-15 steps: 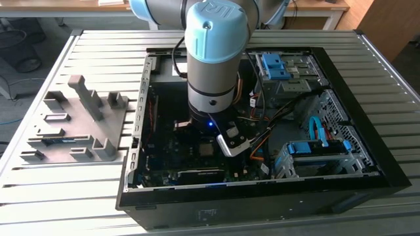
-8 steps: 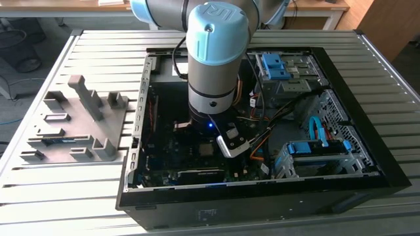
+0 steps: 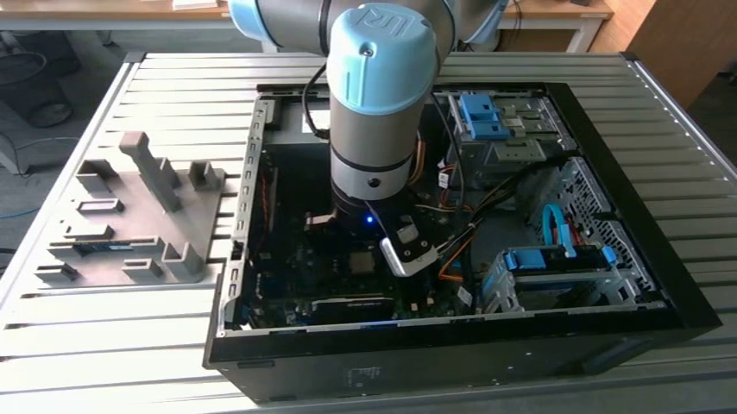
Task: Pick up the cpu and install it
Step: 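Place the cpu into insertion slot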
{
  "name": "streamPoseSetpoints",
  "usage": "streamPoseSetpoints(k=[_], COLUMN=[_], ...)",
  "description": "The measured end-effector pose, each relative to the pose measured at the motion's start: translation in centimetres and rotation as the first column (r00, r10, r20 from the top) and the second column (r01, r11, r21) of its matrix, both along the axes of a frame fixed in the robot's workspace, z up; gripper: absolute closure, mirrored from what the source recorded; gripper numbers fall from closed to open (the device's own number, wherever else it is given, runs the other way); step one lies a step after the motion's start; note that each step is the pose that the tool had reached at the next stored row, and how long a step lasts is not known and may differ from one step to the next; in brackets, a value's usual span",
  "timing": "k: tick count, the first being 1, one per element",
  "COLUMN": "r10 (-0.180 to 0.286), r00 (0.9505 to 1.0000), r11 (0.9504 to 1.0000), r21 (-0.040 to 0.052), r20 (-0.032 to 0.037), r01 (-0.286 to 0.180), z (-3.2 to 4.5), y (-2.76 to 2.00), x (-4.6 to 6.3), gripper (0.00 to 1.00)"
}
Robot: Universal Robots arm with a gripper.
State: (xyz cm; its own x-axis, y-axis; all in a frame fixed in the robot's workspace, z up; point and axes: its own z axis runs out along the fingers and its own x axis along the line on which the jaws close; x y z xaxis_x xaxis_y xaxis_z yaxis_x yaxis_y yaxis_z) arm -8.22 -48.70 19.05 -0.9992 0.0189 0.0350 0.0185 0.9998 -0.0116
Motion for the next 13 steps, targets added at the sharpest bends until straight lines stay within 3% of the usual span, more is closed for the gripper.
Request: streamPoseSetpoints(k=[3,4,13], r10=[0.0,0.0,0.0], r00=[1.0,1.0,1.0], r11=[1.0,1.0,1.0], r21=[-0.0002,-0.0001,-0.0002], r20=[0.0,0.0,-0.0001], r01=[0.0,0.0,0.0], z=[0.01,0.0,0.01], y=[0.01,0.02,0.05], x=[-0.01,-0.01,-0.07], gripper=[0.41,0.48,0.48])
